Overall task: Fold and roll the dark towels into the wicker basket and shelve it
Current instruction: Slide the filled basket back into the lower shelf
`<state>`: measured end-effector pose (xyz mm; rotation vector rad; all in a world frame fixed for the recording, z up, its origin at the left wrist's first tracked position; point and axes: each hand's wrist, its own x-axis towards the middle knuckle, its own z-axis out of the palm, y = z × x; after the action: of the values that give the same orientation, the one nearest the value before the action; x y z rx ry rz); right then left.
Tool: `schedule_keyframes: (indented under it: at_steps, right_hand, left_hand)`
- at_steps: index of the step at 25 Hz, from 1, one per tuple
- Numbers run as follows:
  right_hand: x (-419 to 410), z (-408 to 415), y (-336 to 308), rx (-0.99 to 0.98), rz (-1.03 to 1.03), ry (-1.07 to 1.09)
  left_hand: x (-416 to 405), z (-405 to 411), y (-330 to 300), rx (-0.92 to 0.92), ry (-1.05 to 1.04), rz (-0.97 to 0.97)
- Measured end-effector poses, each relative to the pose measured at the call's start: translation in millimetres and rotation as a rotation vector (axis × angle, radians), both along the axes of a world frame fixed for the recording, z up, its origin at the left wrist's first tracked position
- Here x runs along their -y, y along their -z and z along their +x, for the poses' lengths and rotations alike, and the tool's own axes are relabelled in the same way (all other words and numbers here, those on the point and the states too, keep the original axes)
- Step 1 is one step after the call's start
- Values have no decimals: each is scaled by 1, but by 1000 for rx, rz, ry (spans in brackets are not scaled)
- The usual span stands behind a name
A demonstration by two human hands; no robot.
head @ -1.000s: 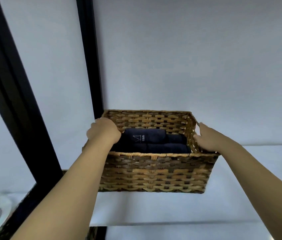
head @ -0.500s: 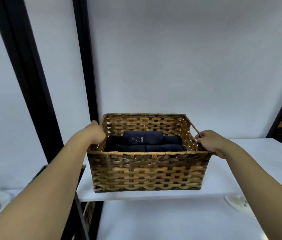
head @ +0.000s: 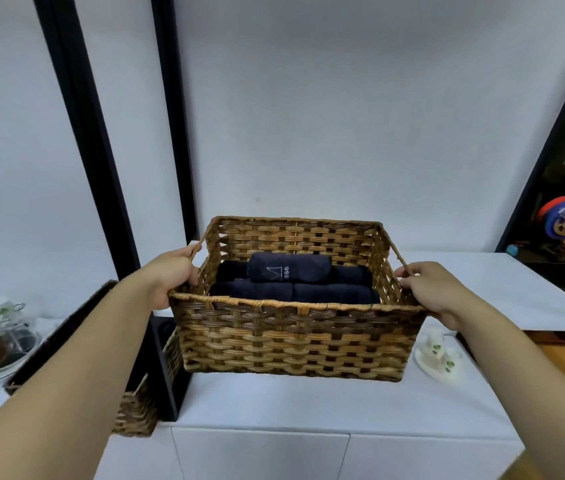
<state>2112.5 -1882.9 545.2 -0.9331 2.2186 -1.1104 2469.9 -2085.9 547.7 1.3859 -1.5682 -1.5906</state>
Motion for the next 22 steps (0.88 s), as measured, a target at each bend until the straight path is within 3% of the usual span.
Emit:
schedule_keyframes:
  at_steps: [9, 22]
  right_hand:
    - [-83, 32, 18, -45, -75, 1]
    - [-150, 120, 69, -4, -135, 55]
  left_hand:
    - [-77, 33, 15, 14, -62, -13]
    - [-119, 114, 58, -27, -44, 14]
